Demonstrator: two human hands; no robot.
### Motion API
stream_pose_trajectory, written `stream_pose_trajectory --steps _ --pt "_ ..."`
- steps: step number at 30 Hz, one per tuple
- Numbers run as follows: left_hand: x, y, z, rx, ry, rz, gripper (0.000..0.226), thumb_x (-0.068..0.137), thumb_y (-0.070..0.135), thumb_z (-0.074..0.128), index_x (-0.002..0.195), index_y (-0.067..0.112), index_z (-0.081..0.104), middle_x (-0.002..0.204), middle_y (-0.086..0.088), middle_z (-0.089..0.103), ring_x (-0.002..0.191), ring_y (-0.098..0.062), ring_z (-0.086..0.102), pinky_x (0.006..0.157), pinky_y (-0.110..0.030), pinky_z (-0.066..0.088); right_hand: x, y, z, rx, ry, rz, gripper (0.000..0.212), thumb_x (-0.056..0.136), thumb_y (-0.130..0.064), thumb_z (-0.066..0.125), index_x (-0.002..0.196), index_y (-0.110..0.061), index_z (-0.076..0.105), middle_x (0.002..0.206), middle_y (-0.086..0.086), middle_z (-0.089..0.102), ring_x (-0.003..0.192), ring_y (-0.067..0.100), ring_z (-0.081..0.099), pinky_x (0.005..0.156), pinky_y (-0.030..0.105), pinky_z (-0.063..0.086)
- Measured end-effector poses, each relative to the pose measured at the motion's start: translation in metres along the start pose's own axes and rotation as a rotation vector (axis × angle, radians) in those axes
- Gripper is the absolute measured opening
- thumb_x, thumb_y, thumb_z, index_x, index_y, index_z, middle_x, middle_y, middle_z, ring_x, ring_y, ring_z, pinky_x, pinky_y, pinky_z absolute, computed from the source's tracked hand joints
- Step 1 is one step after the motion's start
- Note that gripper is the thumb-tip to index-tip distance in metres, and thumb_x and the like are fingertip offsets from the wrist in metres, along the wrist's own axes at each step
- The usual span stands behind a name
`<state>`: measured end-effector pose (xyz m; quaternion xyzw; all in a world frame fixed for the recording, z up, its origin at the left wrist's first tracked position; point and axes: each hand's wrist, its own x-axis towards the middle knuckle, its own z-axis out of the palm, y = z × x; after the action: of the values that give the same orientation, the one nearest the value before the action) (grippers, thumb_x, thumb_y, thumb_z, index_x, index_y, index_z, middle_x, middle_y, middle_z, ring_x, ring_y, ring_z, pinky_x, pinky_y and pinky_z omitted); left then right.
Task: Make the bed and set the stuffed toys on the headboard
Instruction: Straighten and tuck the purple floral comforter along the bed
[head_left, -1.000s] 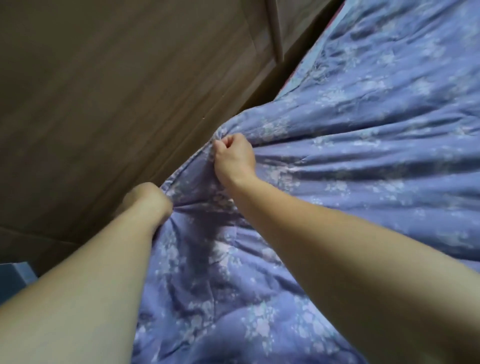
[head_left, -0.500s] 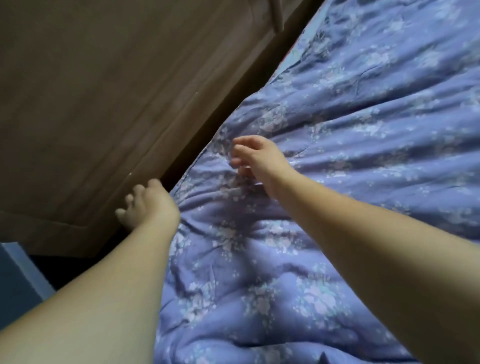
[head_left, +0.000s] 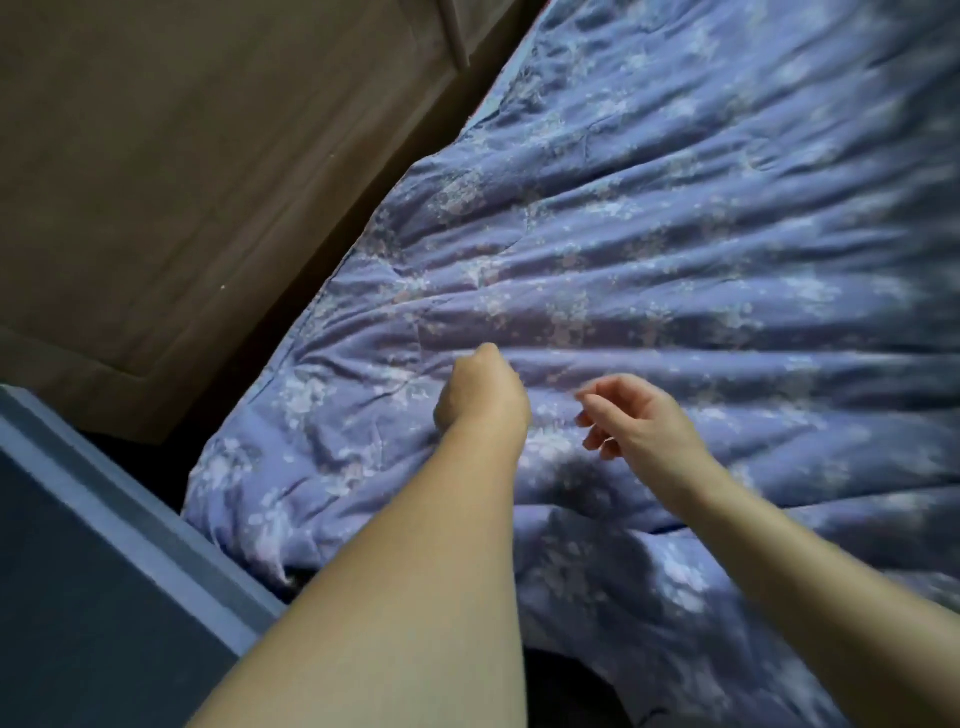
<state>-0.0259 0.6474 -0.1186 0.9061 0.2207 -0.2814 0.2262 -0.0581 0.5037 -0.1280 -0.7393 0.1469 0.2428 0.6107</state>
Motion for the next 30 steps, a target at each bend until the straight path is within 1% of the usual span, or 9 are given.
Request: stream_pose_trajectory --steps 4,8,13,16,18,20,25,27,30 --pt "-0.053 0.018 0.03 0.017 0.003 0.069 0.037 0.095 0.003 0.038 0.131 0.008 0.045 0.137 -0.015 0.045 0.122 -0.035 0.049 0.091 -0.044 0.044 -0.053 0.044 -0.013 -0.338 0.055 -0.122 0.015 0.091 -0.01 0.059 0.076 -0.015 0.057 0.066 0.003 0.054 0.054 0.007 0.045 0.057 0.023 0.042" --pt "-0.103 0.018 0.068 -0.065 -0.019 0.095 0.033 0.094 0.005 0.037 0.125 0.01 0.048 0.132 -0.014 0.049 0.12 -0.035 0.051 0.094 -0.042 0.043 -0.1 0.081 -0.021 -0.701 0.084 -0.327 0.015 0.078 -0.042 0.055 0.073 -0.028 0.054 0.069 -0.008 0.052 0.067 0.016 0.049 0.061 0.024 0.032" --pt "-0.143 -0.012 0.107 -0.057 -0.045 0.071 0.028 0.095 0.01 0.037 0.12 0.011 0.049 0.128 -0.011 0.045 0.113 -0.035 0.051 0.089 -0.04 0.043 -0.118 0.123 -0.031 -1.399 -0.015 -0.281 0.078 0.034 -0.06 0.079 0.101 -0.021 0.066 0.106 0.007 0.066 0.093 0.028 0.066 0.071 0.037 0.053" --pt "-0.153 -0.032 0.122 -0.021 -0.038 0.083 0.027 0.093 0.006 0.037 0.116 0.012 0.051 0.126 -0.01 0.043 0.112 -0.033 0.049 0.091 -0.041 0.042 -0.109 0.131 -0.036 -1.557 -0.116 -0.275 0.056 0.069 -0.044 0.072 0.12 -0.025 0.059 0.139 0.009 0.045 0.128 0.028 0.043 0.098 0.042 0.036" --pt "-0.155 -0.044 0.131 -0.001 -0.004 0.148 0.034 0.09 0.004 0.042 0.121 0.014 0.047 0.131 -0.009 0.039 0.12 -0.031 0.042 0.099 -0.04 0.039 -0.1 0.128 -0.043 -1.48 -0.109 -0.389 0.03 0.085 -0.037 0.055 0.112 -0.025 0.062 0.129 0.003 0.052 0.124 0.025 0.045 0.096 0.036 0.031" --pt "-0.155 -0.053 0.138 -0.006 0.019 0.221 0.055 0.086 0.004 0.048 0.137 0.018 0.034 0.145 -0.007 0.024 0.135 -0.027 0.025 0.109 -0.037 0.031 -0.097 0.116 -0.051 -1.262 -0.017 -0.393 0.032 0.088 -0.037 0.042 0.096 -0.018 0.066 0.109 0.006 0.065 0.107 0.029 0.057 0.085 0.035 0.037" --pt "-0.144 -0.043 0.141 0.12 0.098 0.288 0.091 0.084 0.019 0.06 0.149 0.028 -0.003 0.153 -0.01 -0.003 0.143 -0.029 -0.001 0.118 -0.043 0.005 -0.087 0.067 -0.086 -0.56 0.012 -0.201 0.023 0.097 -0.017 0.047 0.091 -0.004 0.065 0.089 0.014 0.066 0.086 0.026 0.057 0.072 0.035 0.04" --pt "-0.132 -0.028 0.141 0.097 0.281 0.319 0.083 0.084 0.023 0.062 0.149 0.026 0.011 0.15 -0.013 0.013 0.14 -0.031 0.013 0.116 -0.046 0.01 -0.083 0.047 -0.1 -0.243 -0.087 -0.091 0.024 0.097 -0.014 0.048 0.081 -0.01 0.066 0.069 0.004 0.067 0.073 0.019 0.059 0.066 0.03 0.043" --pt "-0.115 -0.002 0.131 -0.009 0.486 0.356 0.038 0.089 0.018 0.057 0.126 0.017 0.05 0.125 -0.012 0.05 0.122 -0.032 0.043 0.105 -0.043 0.026 -0.071 0.03 -0.118 -0.18 -0.113 0.038 0.019 0.095 -0.015 0.051 0.08 -0.017 0.062 0.052 -0.013 0.065 0.051 0.0 0.06 0.052 0.013 0.049"
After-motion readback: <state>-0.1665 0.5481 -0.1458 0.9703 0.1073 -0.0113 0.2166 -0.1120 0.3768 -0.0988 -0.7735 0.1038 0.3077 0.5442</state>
